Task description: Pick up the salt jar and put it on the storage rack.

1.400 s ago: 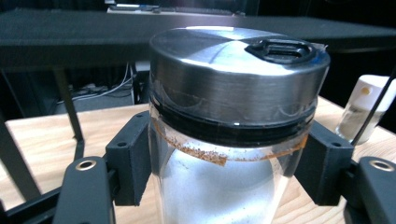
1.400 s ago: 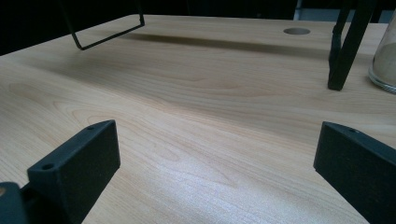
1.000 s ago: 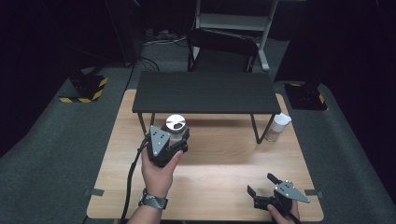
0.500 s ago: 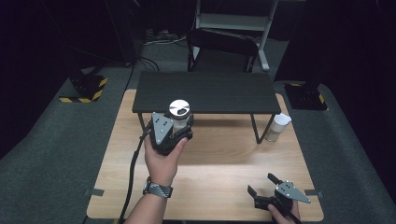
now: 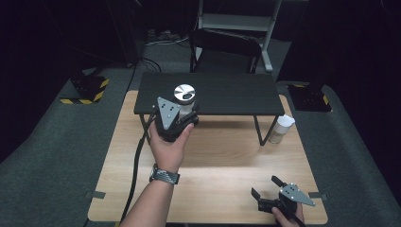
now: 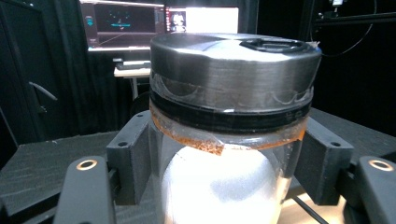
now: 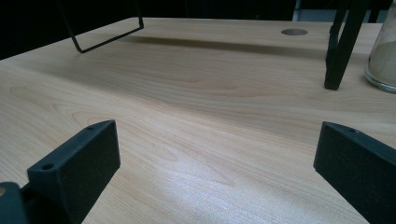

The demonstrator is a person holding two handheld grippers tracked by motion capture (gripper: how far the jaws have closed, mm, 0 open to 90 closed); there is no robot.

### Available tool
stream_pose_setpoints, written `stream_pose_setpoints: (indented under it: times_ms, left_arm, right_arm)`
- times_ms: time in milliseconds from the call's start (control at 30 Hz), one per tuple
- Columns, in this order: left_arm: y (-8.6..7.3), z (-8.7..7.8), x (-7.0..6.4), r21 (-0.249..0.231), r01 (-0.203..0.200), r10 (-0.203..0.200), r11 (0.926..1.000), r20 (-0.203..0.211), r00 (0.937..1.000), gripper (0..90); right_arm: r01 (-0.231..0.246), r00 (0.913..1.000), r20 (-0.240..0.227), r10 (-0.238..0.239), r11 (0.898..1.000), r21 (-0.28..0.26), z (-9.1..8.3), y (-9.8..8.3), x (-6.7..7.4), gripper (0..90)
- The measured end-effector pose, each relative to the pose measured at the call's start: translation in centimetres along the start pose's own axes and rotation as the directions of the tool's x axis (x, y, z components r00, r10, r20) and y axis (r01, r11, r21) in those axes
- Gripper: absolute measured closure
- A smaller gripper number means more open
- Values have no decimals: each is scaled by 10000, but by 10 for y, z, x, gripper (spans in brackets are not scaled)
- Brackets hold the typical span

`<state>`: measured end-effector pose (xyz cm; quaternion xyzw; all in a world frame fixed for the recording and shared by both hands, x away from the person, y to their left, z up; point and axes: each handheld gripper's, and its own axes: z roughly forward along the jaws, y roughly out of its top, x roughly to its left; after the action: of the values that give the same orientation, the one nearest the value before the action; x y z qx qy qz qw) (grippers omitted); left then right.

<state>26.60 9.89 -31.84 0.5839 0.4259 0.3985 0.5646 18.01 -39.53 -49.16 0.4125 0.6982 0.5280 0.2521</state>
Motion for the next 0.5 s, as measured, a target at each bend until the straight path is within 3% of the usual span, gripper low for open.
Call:
stream_pose_setpoints:
  times_ms: [500]
  left_arm:
    - [-5,46,5,349,52,-33,9994,-551,9985,310]
  right_arm:
    - [-62,10000,-7,62,10000,-45,-2,-1,-2,4]
